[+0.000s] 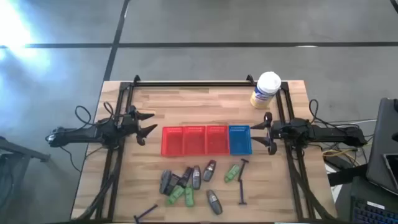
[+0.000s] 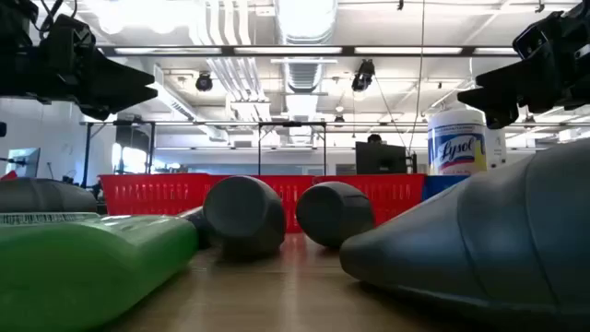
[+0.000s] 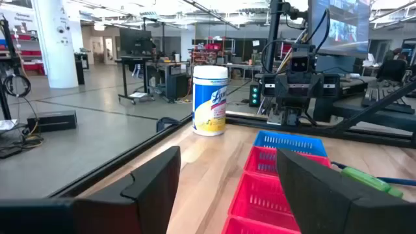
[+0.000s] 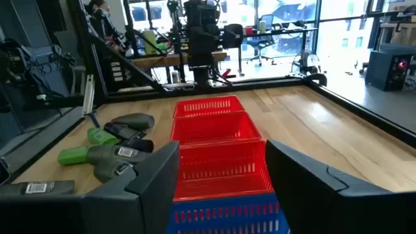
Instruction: Pick & Place Travel size toiletries
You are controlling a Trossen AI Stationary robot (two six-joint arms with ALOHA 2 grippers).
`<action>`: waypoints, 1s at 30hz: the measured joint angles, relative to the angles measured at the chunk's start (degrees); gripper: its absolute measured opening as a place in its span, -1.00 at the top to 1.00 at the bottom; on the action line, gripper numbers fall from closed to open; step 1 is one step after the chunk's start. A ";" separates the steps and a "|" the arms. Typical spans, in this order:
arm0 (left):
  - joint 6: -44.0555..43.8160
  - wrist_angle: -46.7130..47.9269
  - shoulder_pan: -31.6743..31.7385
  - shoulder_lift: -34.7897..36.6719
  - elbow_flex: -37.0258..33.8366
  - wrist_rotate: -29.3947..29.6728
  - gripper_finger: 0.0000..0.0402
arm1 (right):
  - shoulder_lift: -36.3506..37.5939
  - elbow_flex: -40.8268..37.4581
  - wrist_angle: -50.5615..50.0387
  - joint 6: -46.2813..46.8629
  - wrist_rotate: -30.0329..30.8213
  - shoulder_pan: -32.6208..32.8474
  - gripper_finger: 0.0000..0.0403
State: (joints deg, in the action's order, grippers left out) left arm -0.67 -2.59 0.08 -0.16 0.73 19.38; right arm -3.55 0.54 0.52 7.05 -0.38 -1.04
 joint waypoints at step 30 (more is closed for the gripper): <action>0.00 0.00 -0.02 0.00 0.00 0.00 -0.29 | 0.02 0.00 0.01 -0.08 0.00 0.00 -0.46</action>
State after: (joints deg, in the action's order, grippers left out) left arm -0.67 -2.59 0.06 -0.16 0.73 19.38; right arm -3.53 0.54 0.53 6.97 -0.38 -1.04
